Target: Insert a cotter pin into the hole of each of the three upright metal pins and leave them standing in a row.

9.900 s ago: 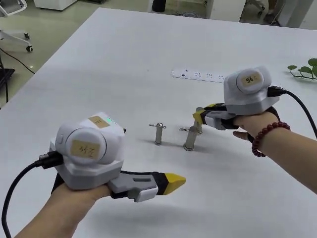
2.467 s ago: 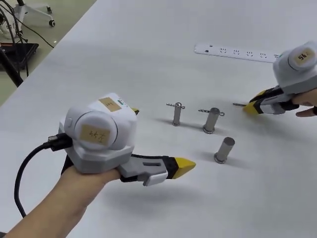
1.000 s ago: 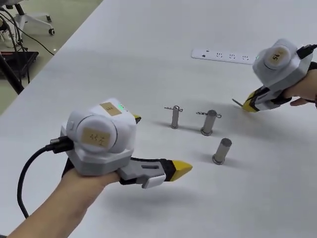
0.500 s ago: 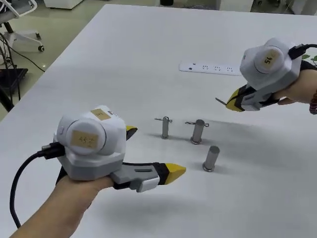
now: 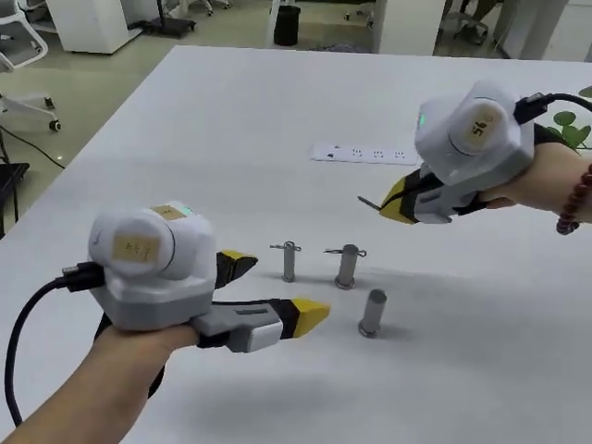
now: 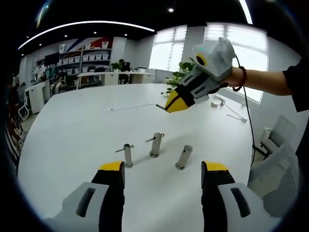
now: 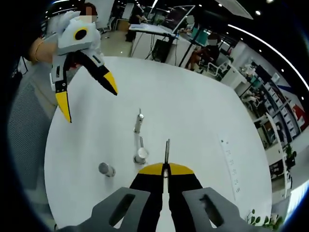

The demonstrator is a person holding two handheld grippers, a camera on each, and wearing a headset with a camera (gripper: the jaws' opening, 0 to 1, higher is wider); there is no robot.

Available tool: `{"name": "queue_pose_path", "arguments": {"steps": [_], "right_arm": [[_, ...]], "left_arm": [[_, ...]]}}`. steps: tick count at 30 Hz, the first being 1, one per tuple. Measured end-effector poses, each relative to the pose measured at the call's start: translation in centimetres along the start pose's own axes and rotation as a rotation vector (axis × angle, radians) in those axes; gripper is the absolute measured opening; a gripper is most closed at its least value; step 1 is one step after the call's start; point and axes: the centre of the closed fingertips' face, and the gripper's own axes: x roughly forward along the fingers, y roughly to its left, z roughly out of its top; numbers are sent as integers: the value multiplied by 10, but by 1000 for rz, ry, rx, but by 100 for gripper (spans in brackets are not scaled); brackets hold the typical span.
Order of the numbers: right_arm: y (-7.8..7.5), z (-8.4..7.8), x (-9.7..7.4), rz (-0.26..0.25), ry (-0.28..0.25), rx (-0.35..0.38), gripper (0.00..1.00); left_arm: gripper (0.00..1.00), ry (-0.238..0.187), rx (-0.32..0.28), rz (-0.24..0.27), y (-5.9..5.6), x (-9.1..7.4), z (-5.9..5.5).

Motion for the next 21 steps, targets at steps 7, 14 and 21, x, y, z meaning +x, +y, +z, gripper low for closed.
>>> {"name": "queue_pose_path", "arguments": {"steps": [7, 14, 21], "right_arm": [[20, 7, -3, 20, -11, -47, 0], [34, 12, -2, 43, -30, -113, 0], [46, 18, 0, 59, -56, -157, 0]], "left_arm": [[54, -22, -39, -36, -8, 4, 11], [42, -50, -128, -91, -14, 9, 21], [31, -49, -192, -111, -16, 14, 23]]}}
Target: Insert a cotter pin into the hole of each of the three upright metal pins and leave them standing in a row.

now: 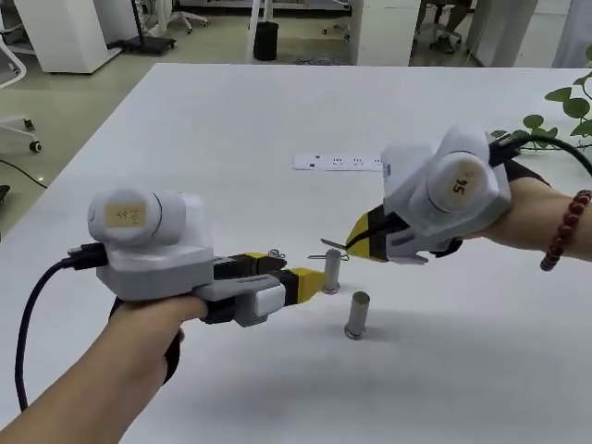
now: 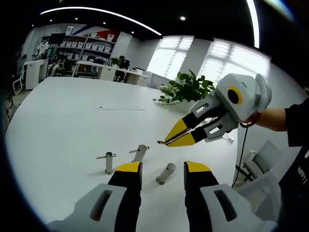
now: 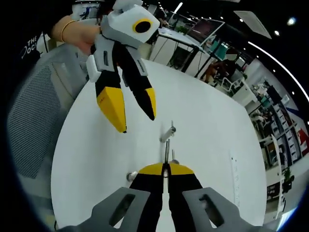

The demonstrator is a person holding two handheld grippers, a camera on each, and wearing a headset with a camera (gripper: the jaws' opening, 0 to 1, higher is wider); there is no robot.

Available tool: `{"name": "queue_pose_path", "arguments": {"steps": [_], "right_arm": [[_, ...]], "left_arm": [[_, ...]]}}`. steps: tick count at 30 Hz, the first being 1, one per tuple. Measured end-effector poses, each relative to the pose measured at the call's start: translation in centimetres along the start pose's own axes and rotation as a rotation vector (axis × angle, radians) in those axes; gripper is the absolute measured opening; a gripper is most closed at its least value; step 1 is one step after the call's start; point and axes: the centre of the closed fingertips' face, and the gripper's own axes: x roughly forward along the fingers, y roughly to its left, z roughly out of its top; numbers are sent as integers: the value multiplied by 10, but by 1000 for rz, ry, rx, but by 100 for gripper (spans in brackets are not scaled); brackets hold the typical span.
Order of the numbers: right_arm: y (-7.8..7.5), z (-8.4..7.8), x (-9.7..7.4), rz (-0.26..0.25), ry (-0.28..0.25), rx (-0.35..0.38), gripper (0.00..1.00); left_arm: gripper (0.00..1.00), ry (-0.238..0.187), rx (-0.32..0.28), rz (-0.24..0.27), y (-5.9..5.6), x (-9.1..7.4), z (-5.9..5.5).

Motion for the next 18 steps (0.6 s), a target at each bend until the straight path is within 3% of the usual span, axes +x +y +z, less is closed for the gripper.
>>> {"name": "queue_pose_path", "arguments": {"steps": [3, 7, 18], "right_arm": [[6, 5, 0, 8, -11, -25, 0], [13, 9, 1, 18, -16, -51, 0], [29, 18, 1, 37, -22, -148, 0]], "left_arm": [[31, 15, -56, -1, 0, 3, -4], [22, 27, -72, -18, -1, 5, -7], [17, 4, -191, -55, -7, 8, -4]]}}
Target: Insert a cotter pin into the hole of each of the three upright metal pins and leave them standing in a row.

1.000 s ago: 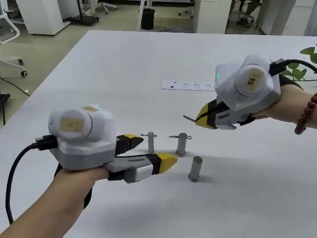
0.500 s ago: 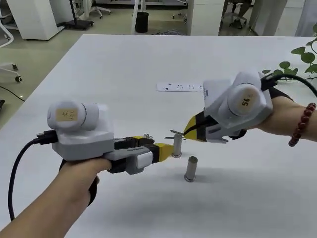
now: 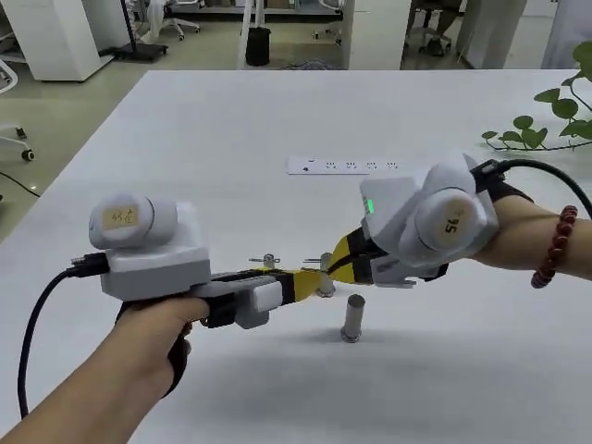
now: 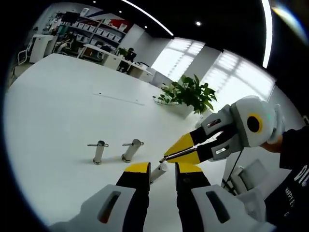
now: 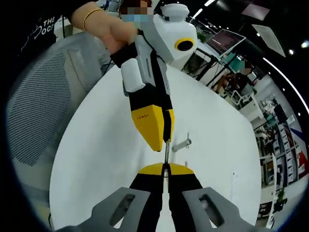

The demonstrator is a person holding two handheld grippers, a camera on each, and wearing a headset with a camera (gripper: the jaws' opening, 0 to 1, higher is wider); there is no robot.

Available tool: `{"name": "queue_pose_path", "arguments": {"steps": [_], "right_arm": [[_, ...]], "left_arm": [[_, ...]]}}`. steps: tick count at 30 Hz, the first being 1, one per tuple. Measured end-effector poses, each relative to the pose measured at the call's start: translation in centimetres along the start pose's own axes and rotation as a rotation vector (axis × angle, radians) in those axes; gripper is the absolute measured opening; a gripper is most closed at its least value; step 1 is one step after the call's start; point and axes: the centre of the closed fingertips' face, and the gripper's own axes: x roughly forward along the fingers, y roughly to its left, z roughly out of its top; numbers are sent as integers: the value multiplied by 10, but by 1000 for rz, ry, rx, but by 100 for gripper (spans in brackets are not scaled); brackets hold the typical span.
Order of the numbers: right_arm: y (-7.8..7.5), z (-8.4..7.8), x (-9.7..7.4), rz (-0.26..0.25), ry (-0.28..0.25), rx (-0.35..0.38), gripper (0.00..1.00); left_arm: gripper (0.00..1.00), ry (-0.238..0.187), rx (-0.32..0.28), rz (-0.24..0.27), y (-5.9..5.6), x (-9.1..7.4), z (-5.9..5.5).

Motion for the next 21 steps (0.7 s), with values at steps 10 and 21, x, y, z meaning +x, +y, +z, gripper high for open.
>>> {"name": "queue_pose_path", "arguments": {"steps": [10, 21], "right_arm": [[2, 6, 0, -4, -2, -35, 0], [2, 7, -1, -16, -3, -36, 0]], "left_arm": [[7, -25, -36, -25, -5, 1, 1], [0, -38, -44, -25, -3, 2, 1]]}}
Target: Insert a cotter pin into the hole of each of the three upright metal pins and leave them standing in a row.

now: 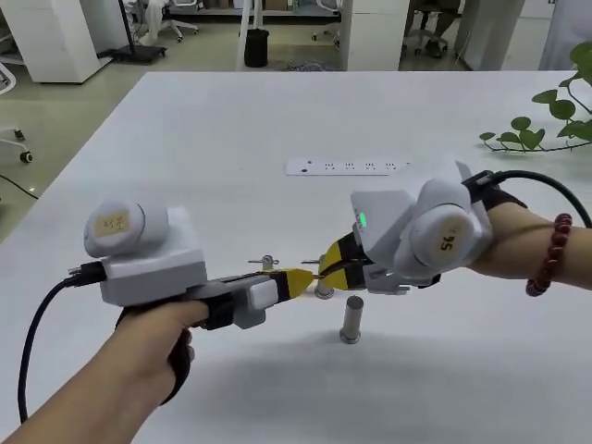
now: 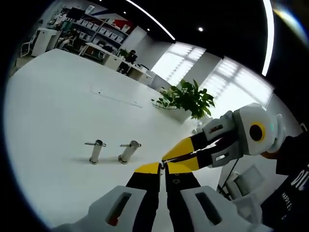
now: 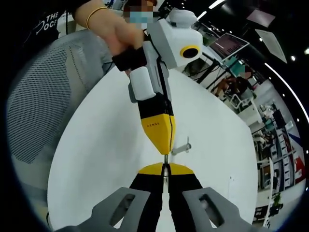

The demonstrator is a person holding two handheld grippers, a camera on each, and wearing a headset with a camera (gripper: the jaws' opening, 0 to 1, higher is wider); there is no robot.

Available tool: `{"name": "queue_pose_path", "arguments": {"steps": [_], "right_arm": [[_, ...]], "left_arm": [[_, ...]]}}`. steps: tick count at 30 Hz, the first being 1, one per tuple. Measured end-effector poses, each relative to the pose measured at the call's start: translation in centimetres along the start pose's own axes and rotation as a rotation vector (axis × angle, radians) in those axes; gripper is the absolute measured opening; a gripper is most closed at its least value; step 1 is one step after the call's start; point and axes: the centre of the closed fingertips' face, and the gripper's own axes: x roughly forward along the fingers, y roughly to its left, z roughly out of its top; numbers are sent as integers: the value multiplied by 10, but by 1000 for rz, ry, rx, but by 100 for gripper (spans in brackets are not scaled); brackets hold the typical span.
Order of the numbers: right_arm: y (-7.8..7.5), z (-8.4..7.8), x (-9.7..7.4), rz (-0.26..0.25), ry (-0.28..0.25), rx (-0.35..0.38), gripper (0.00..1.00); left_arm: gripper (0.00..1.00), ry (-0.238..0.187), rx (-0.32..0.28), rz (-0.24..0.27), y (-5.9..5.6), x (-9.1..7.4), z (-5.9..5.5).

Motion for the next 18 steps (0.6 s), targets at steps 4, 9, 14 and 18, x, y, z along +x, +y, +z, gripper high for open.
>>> {"name": "queue_pose_path", "arguments": {"steps": [4, 9, 14, 18], "right_arm": [[0, 0, 0, -1, 2, 0, 0], [0, -1, 1, -3, -5, 13, 0], [0, -1, -1, -9, -15, 41, 0], [-3, -1, -3, -24, -43, 84, 0]], "left_arm": [[0, -1, 1, 0, 0, 1, 0], [0, -5, -14, 1, -1, 1, 0], [0, -19, 17, -8, -3, 0, 1], [0, -38, 88, -2, -4, 0, 5]]}}
